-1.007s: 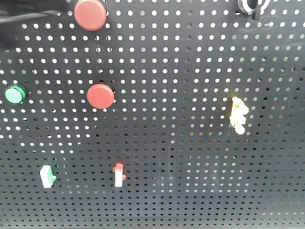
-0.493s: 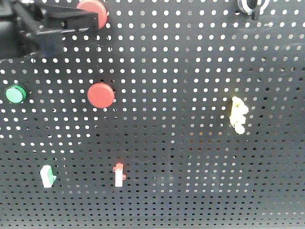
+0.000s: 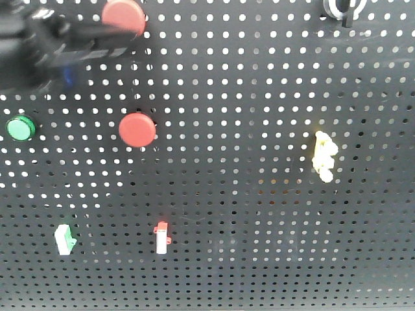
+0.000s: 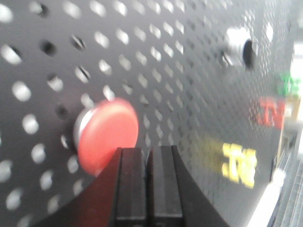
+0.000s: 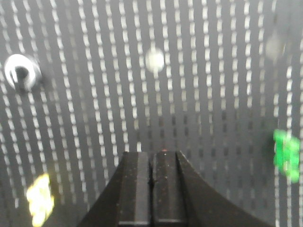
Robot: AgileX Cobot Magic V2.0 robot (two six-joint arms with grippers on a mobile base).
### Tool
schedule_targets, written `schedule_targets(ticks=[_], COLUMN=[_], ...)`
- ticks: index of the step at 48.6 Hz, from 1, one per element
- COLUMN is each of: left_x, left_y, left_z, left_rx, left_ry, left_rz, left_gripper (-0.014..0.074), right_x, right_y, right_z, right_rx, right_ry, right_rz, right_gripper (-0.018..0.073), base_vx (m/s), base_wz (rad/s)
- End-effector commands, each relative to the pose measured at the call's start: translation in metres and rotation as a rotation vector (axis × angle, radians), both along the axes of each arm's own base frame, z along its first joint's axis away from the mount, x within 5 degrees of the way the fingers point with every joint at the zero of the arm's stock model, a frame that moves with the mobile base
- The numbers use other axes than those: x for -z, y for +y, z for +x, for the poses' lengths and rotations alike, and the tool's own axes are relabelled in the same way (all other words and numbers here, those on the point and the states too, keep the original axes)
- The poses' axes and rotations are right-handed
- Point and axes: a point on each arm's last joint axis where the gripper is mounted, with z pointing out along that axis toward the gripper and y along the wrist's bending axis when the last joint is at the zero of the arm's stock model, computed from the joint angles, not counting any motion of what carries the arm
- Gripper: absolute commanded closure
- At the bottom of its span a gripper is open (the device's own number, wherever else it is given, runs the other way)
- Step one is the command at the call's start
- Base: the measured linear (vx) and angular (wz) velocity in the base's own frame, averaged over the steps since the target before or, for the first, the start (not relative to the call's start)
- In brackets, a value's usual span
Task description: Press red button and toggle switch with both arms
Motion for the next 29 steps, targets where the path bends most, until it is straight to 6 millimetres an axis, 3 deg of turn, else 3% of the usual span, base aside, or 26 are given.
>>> schedule_targets(ticks=[1, 13, 20, 26, 27, 29], left_x=[-0.010, 0.053, 0.092, 0.113, 0.121, 0.121], left_y=[0.018, 0.051, 0.067, 0.077, 0.080, 0.080], left_z=[-0.037, -0.094, -0.128, -0.147, -0.153, -0.153], left_rx=[-0.050, -0.195, -0.241, -0.268, -0.270, -0.266], left_ry=[-0.081, -0.090, -0.092, -0.078, -0.063, -0.056], left_rz=[-0.061, -0.043, -0.080, -0.152, -0.188, -0.189], left_gripper=[0.0594, 0.0594, 0.0594, 0.0594, 0.0594, 0.0594], right_x=[-0.009, -0.005, -0.008, -0.025, -0.041, -0.048], right_y=[0.001, 0.014, 0.026, 0.037, 0.045, 0.048], right_z=[0.000, 0.006, 0.025, 0.050, 0.075, 0.085], right_rx=[-0.007, -0.140, -0.282, -0.418, -0.526, -0.566], right_ry=[-0.037, 0.020, 0.022, 0.020, 0.020, 0.020], right_rz=[-0.038, -0.144, -0.120, -0.091, -0.059, -0.043], right_gripper=[0.0562, 0.0562, 0.0562, 0.0562, 0.0562, 0.0562], base_vx=[0.00, 0.00, 0.00, 0.00, 0.00, 0.00], base_wz=[0.00, 0.00, 0.00, 0.00, 0.00, 0.00])
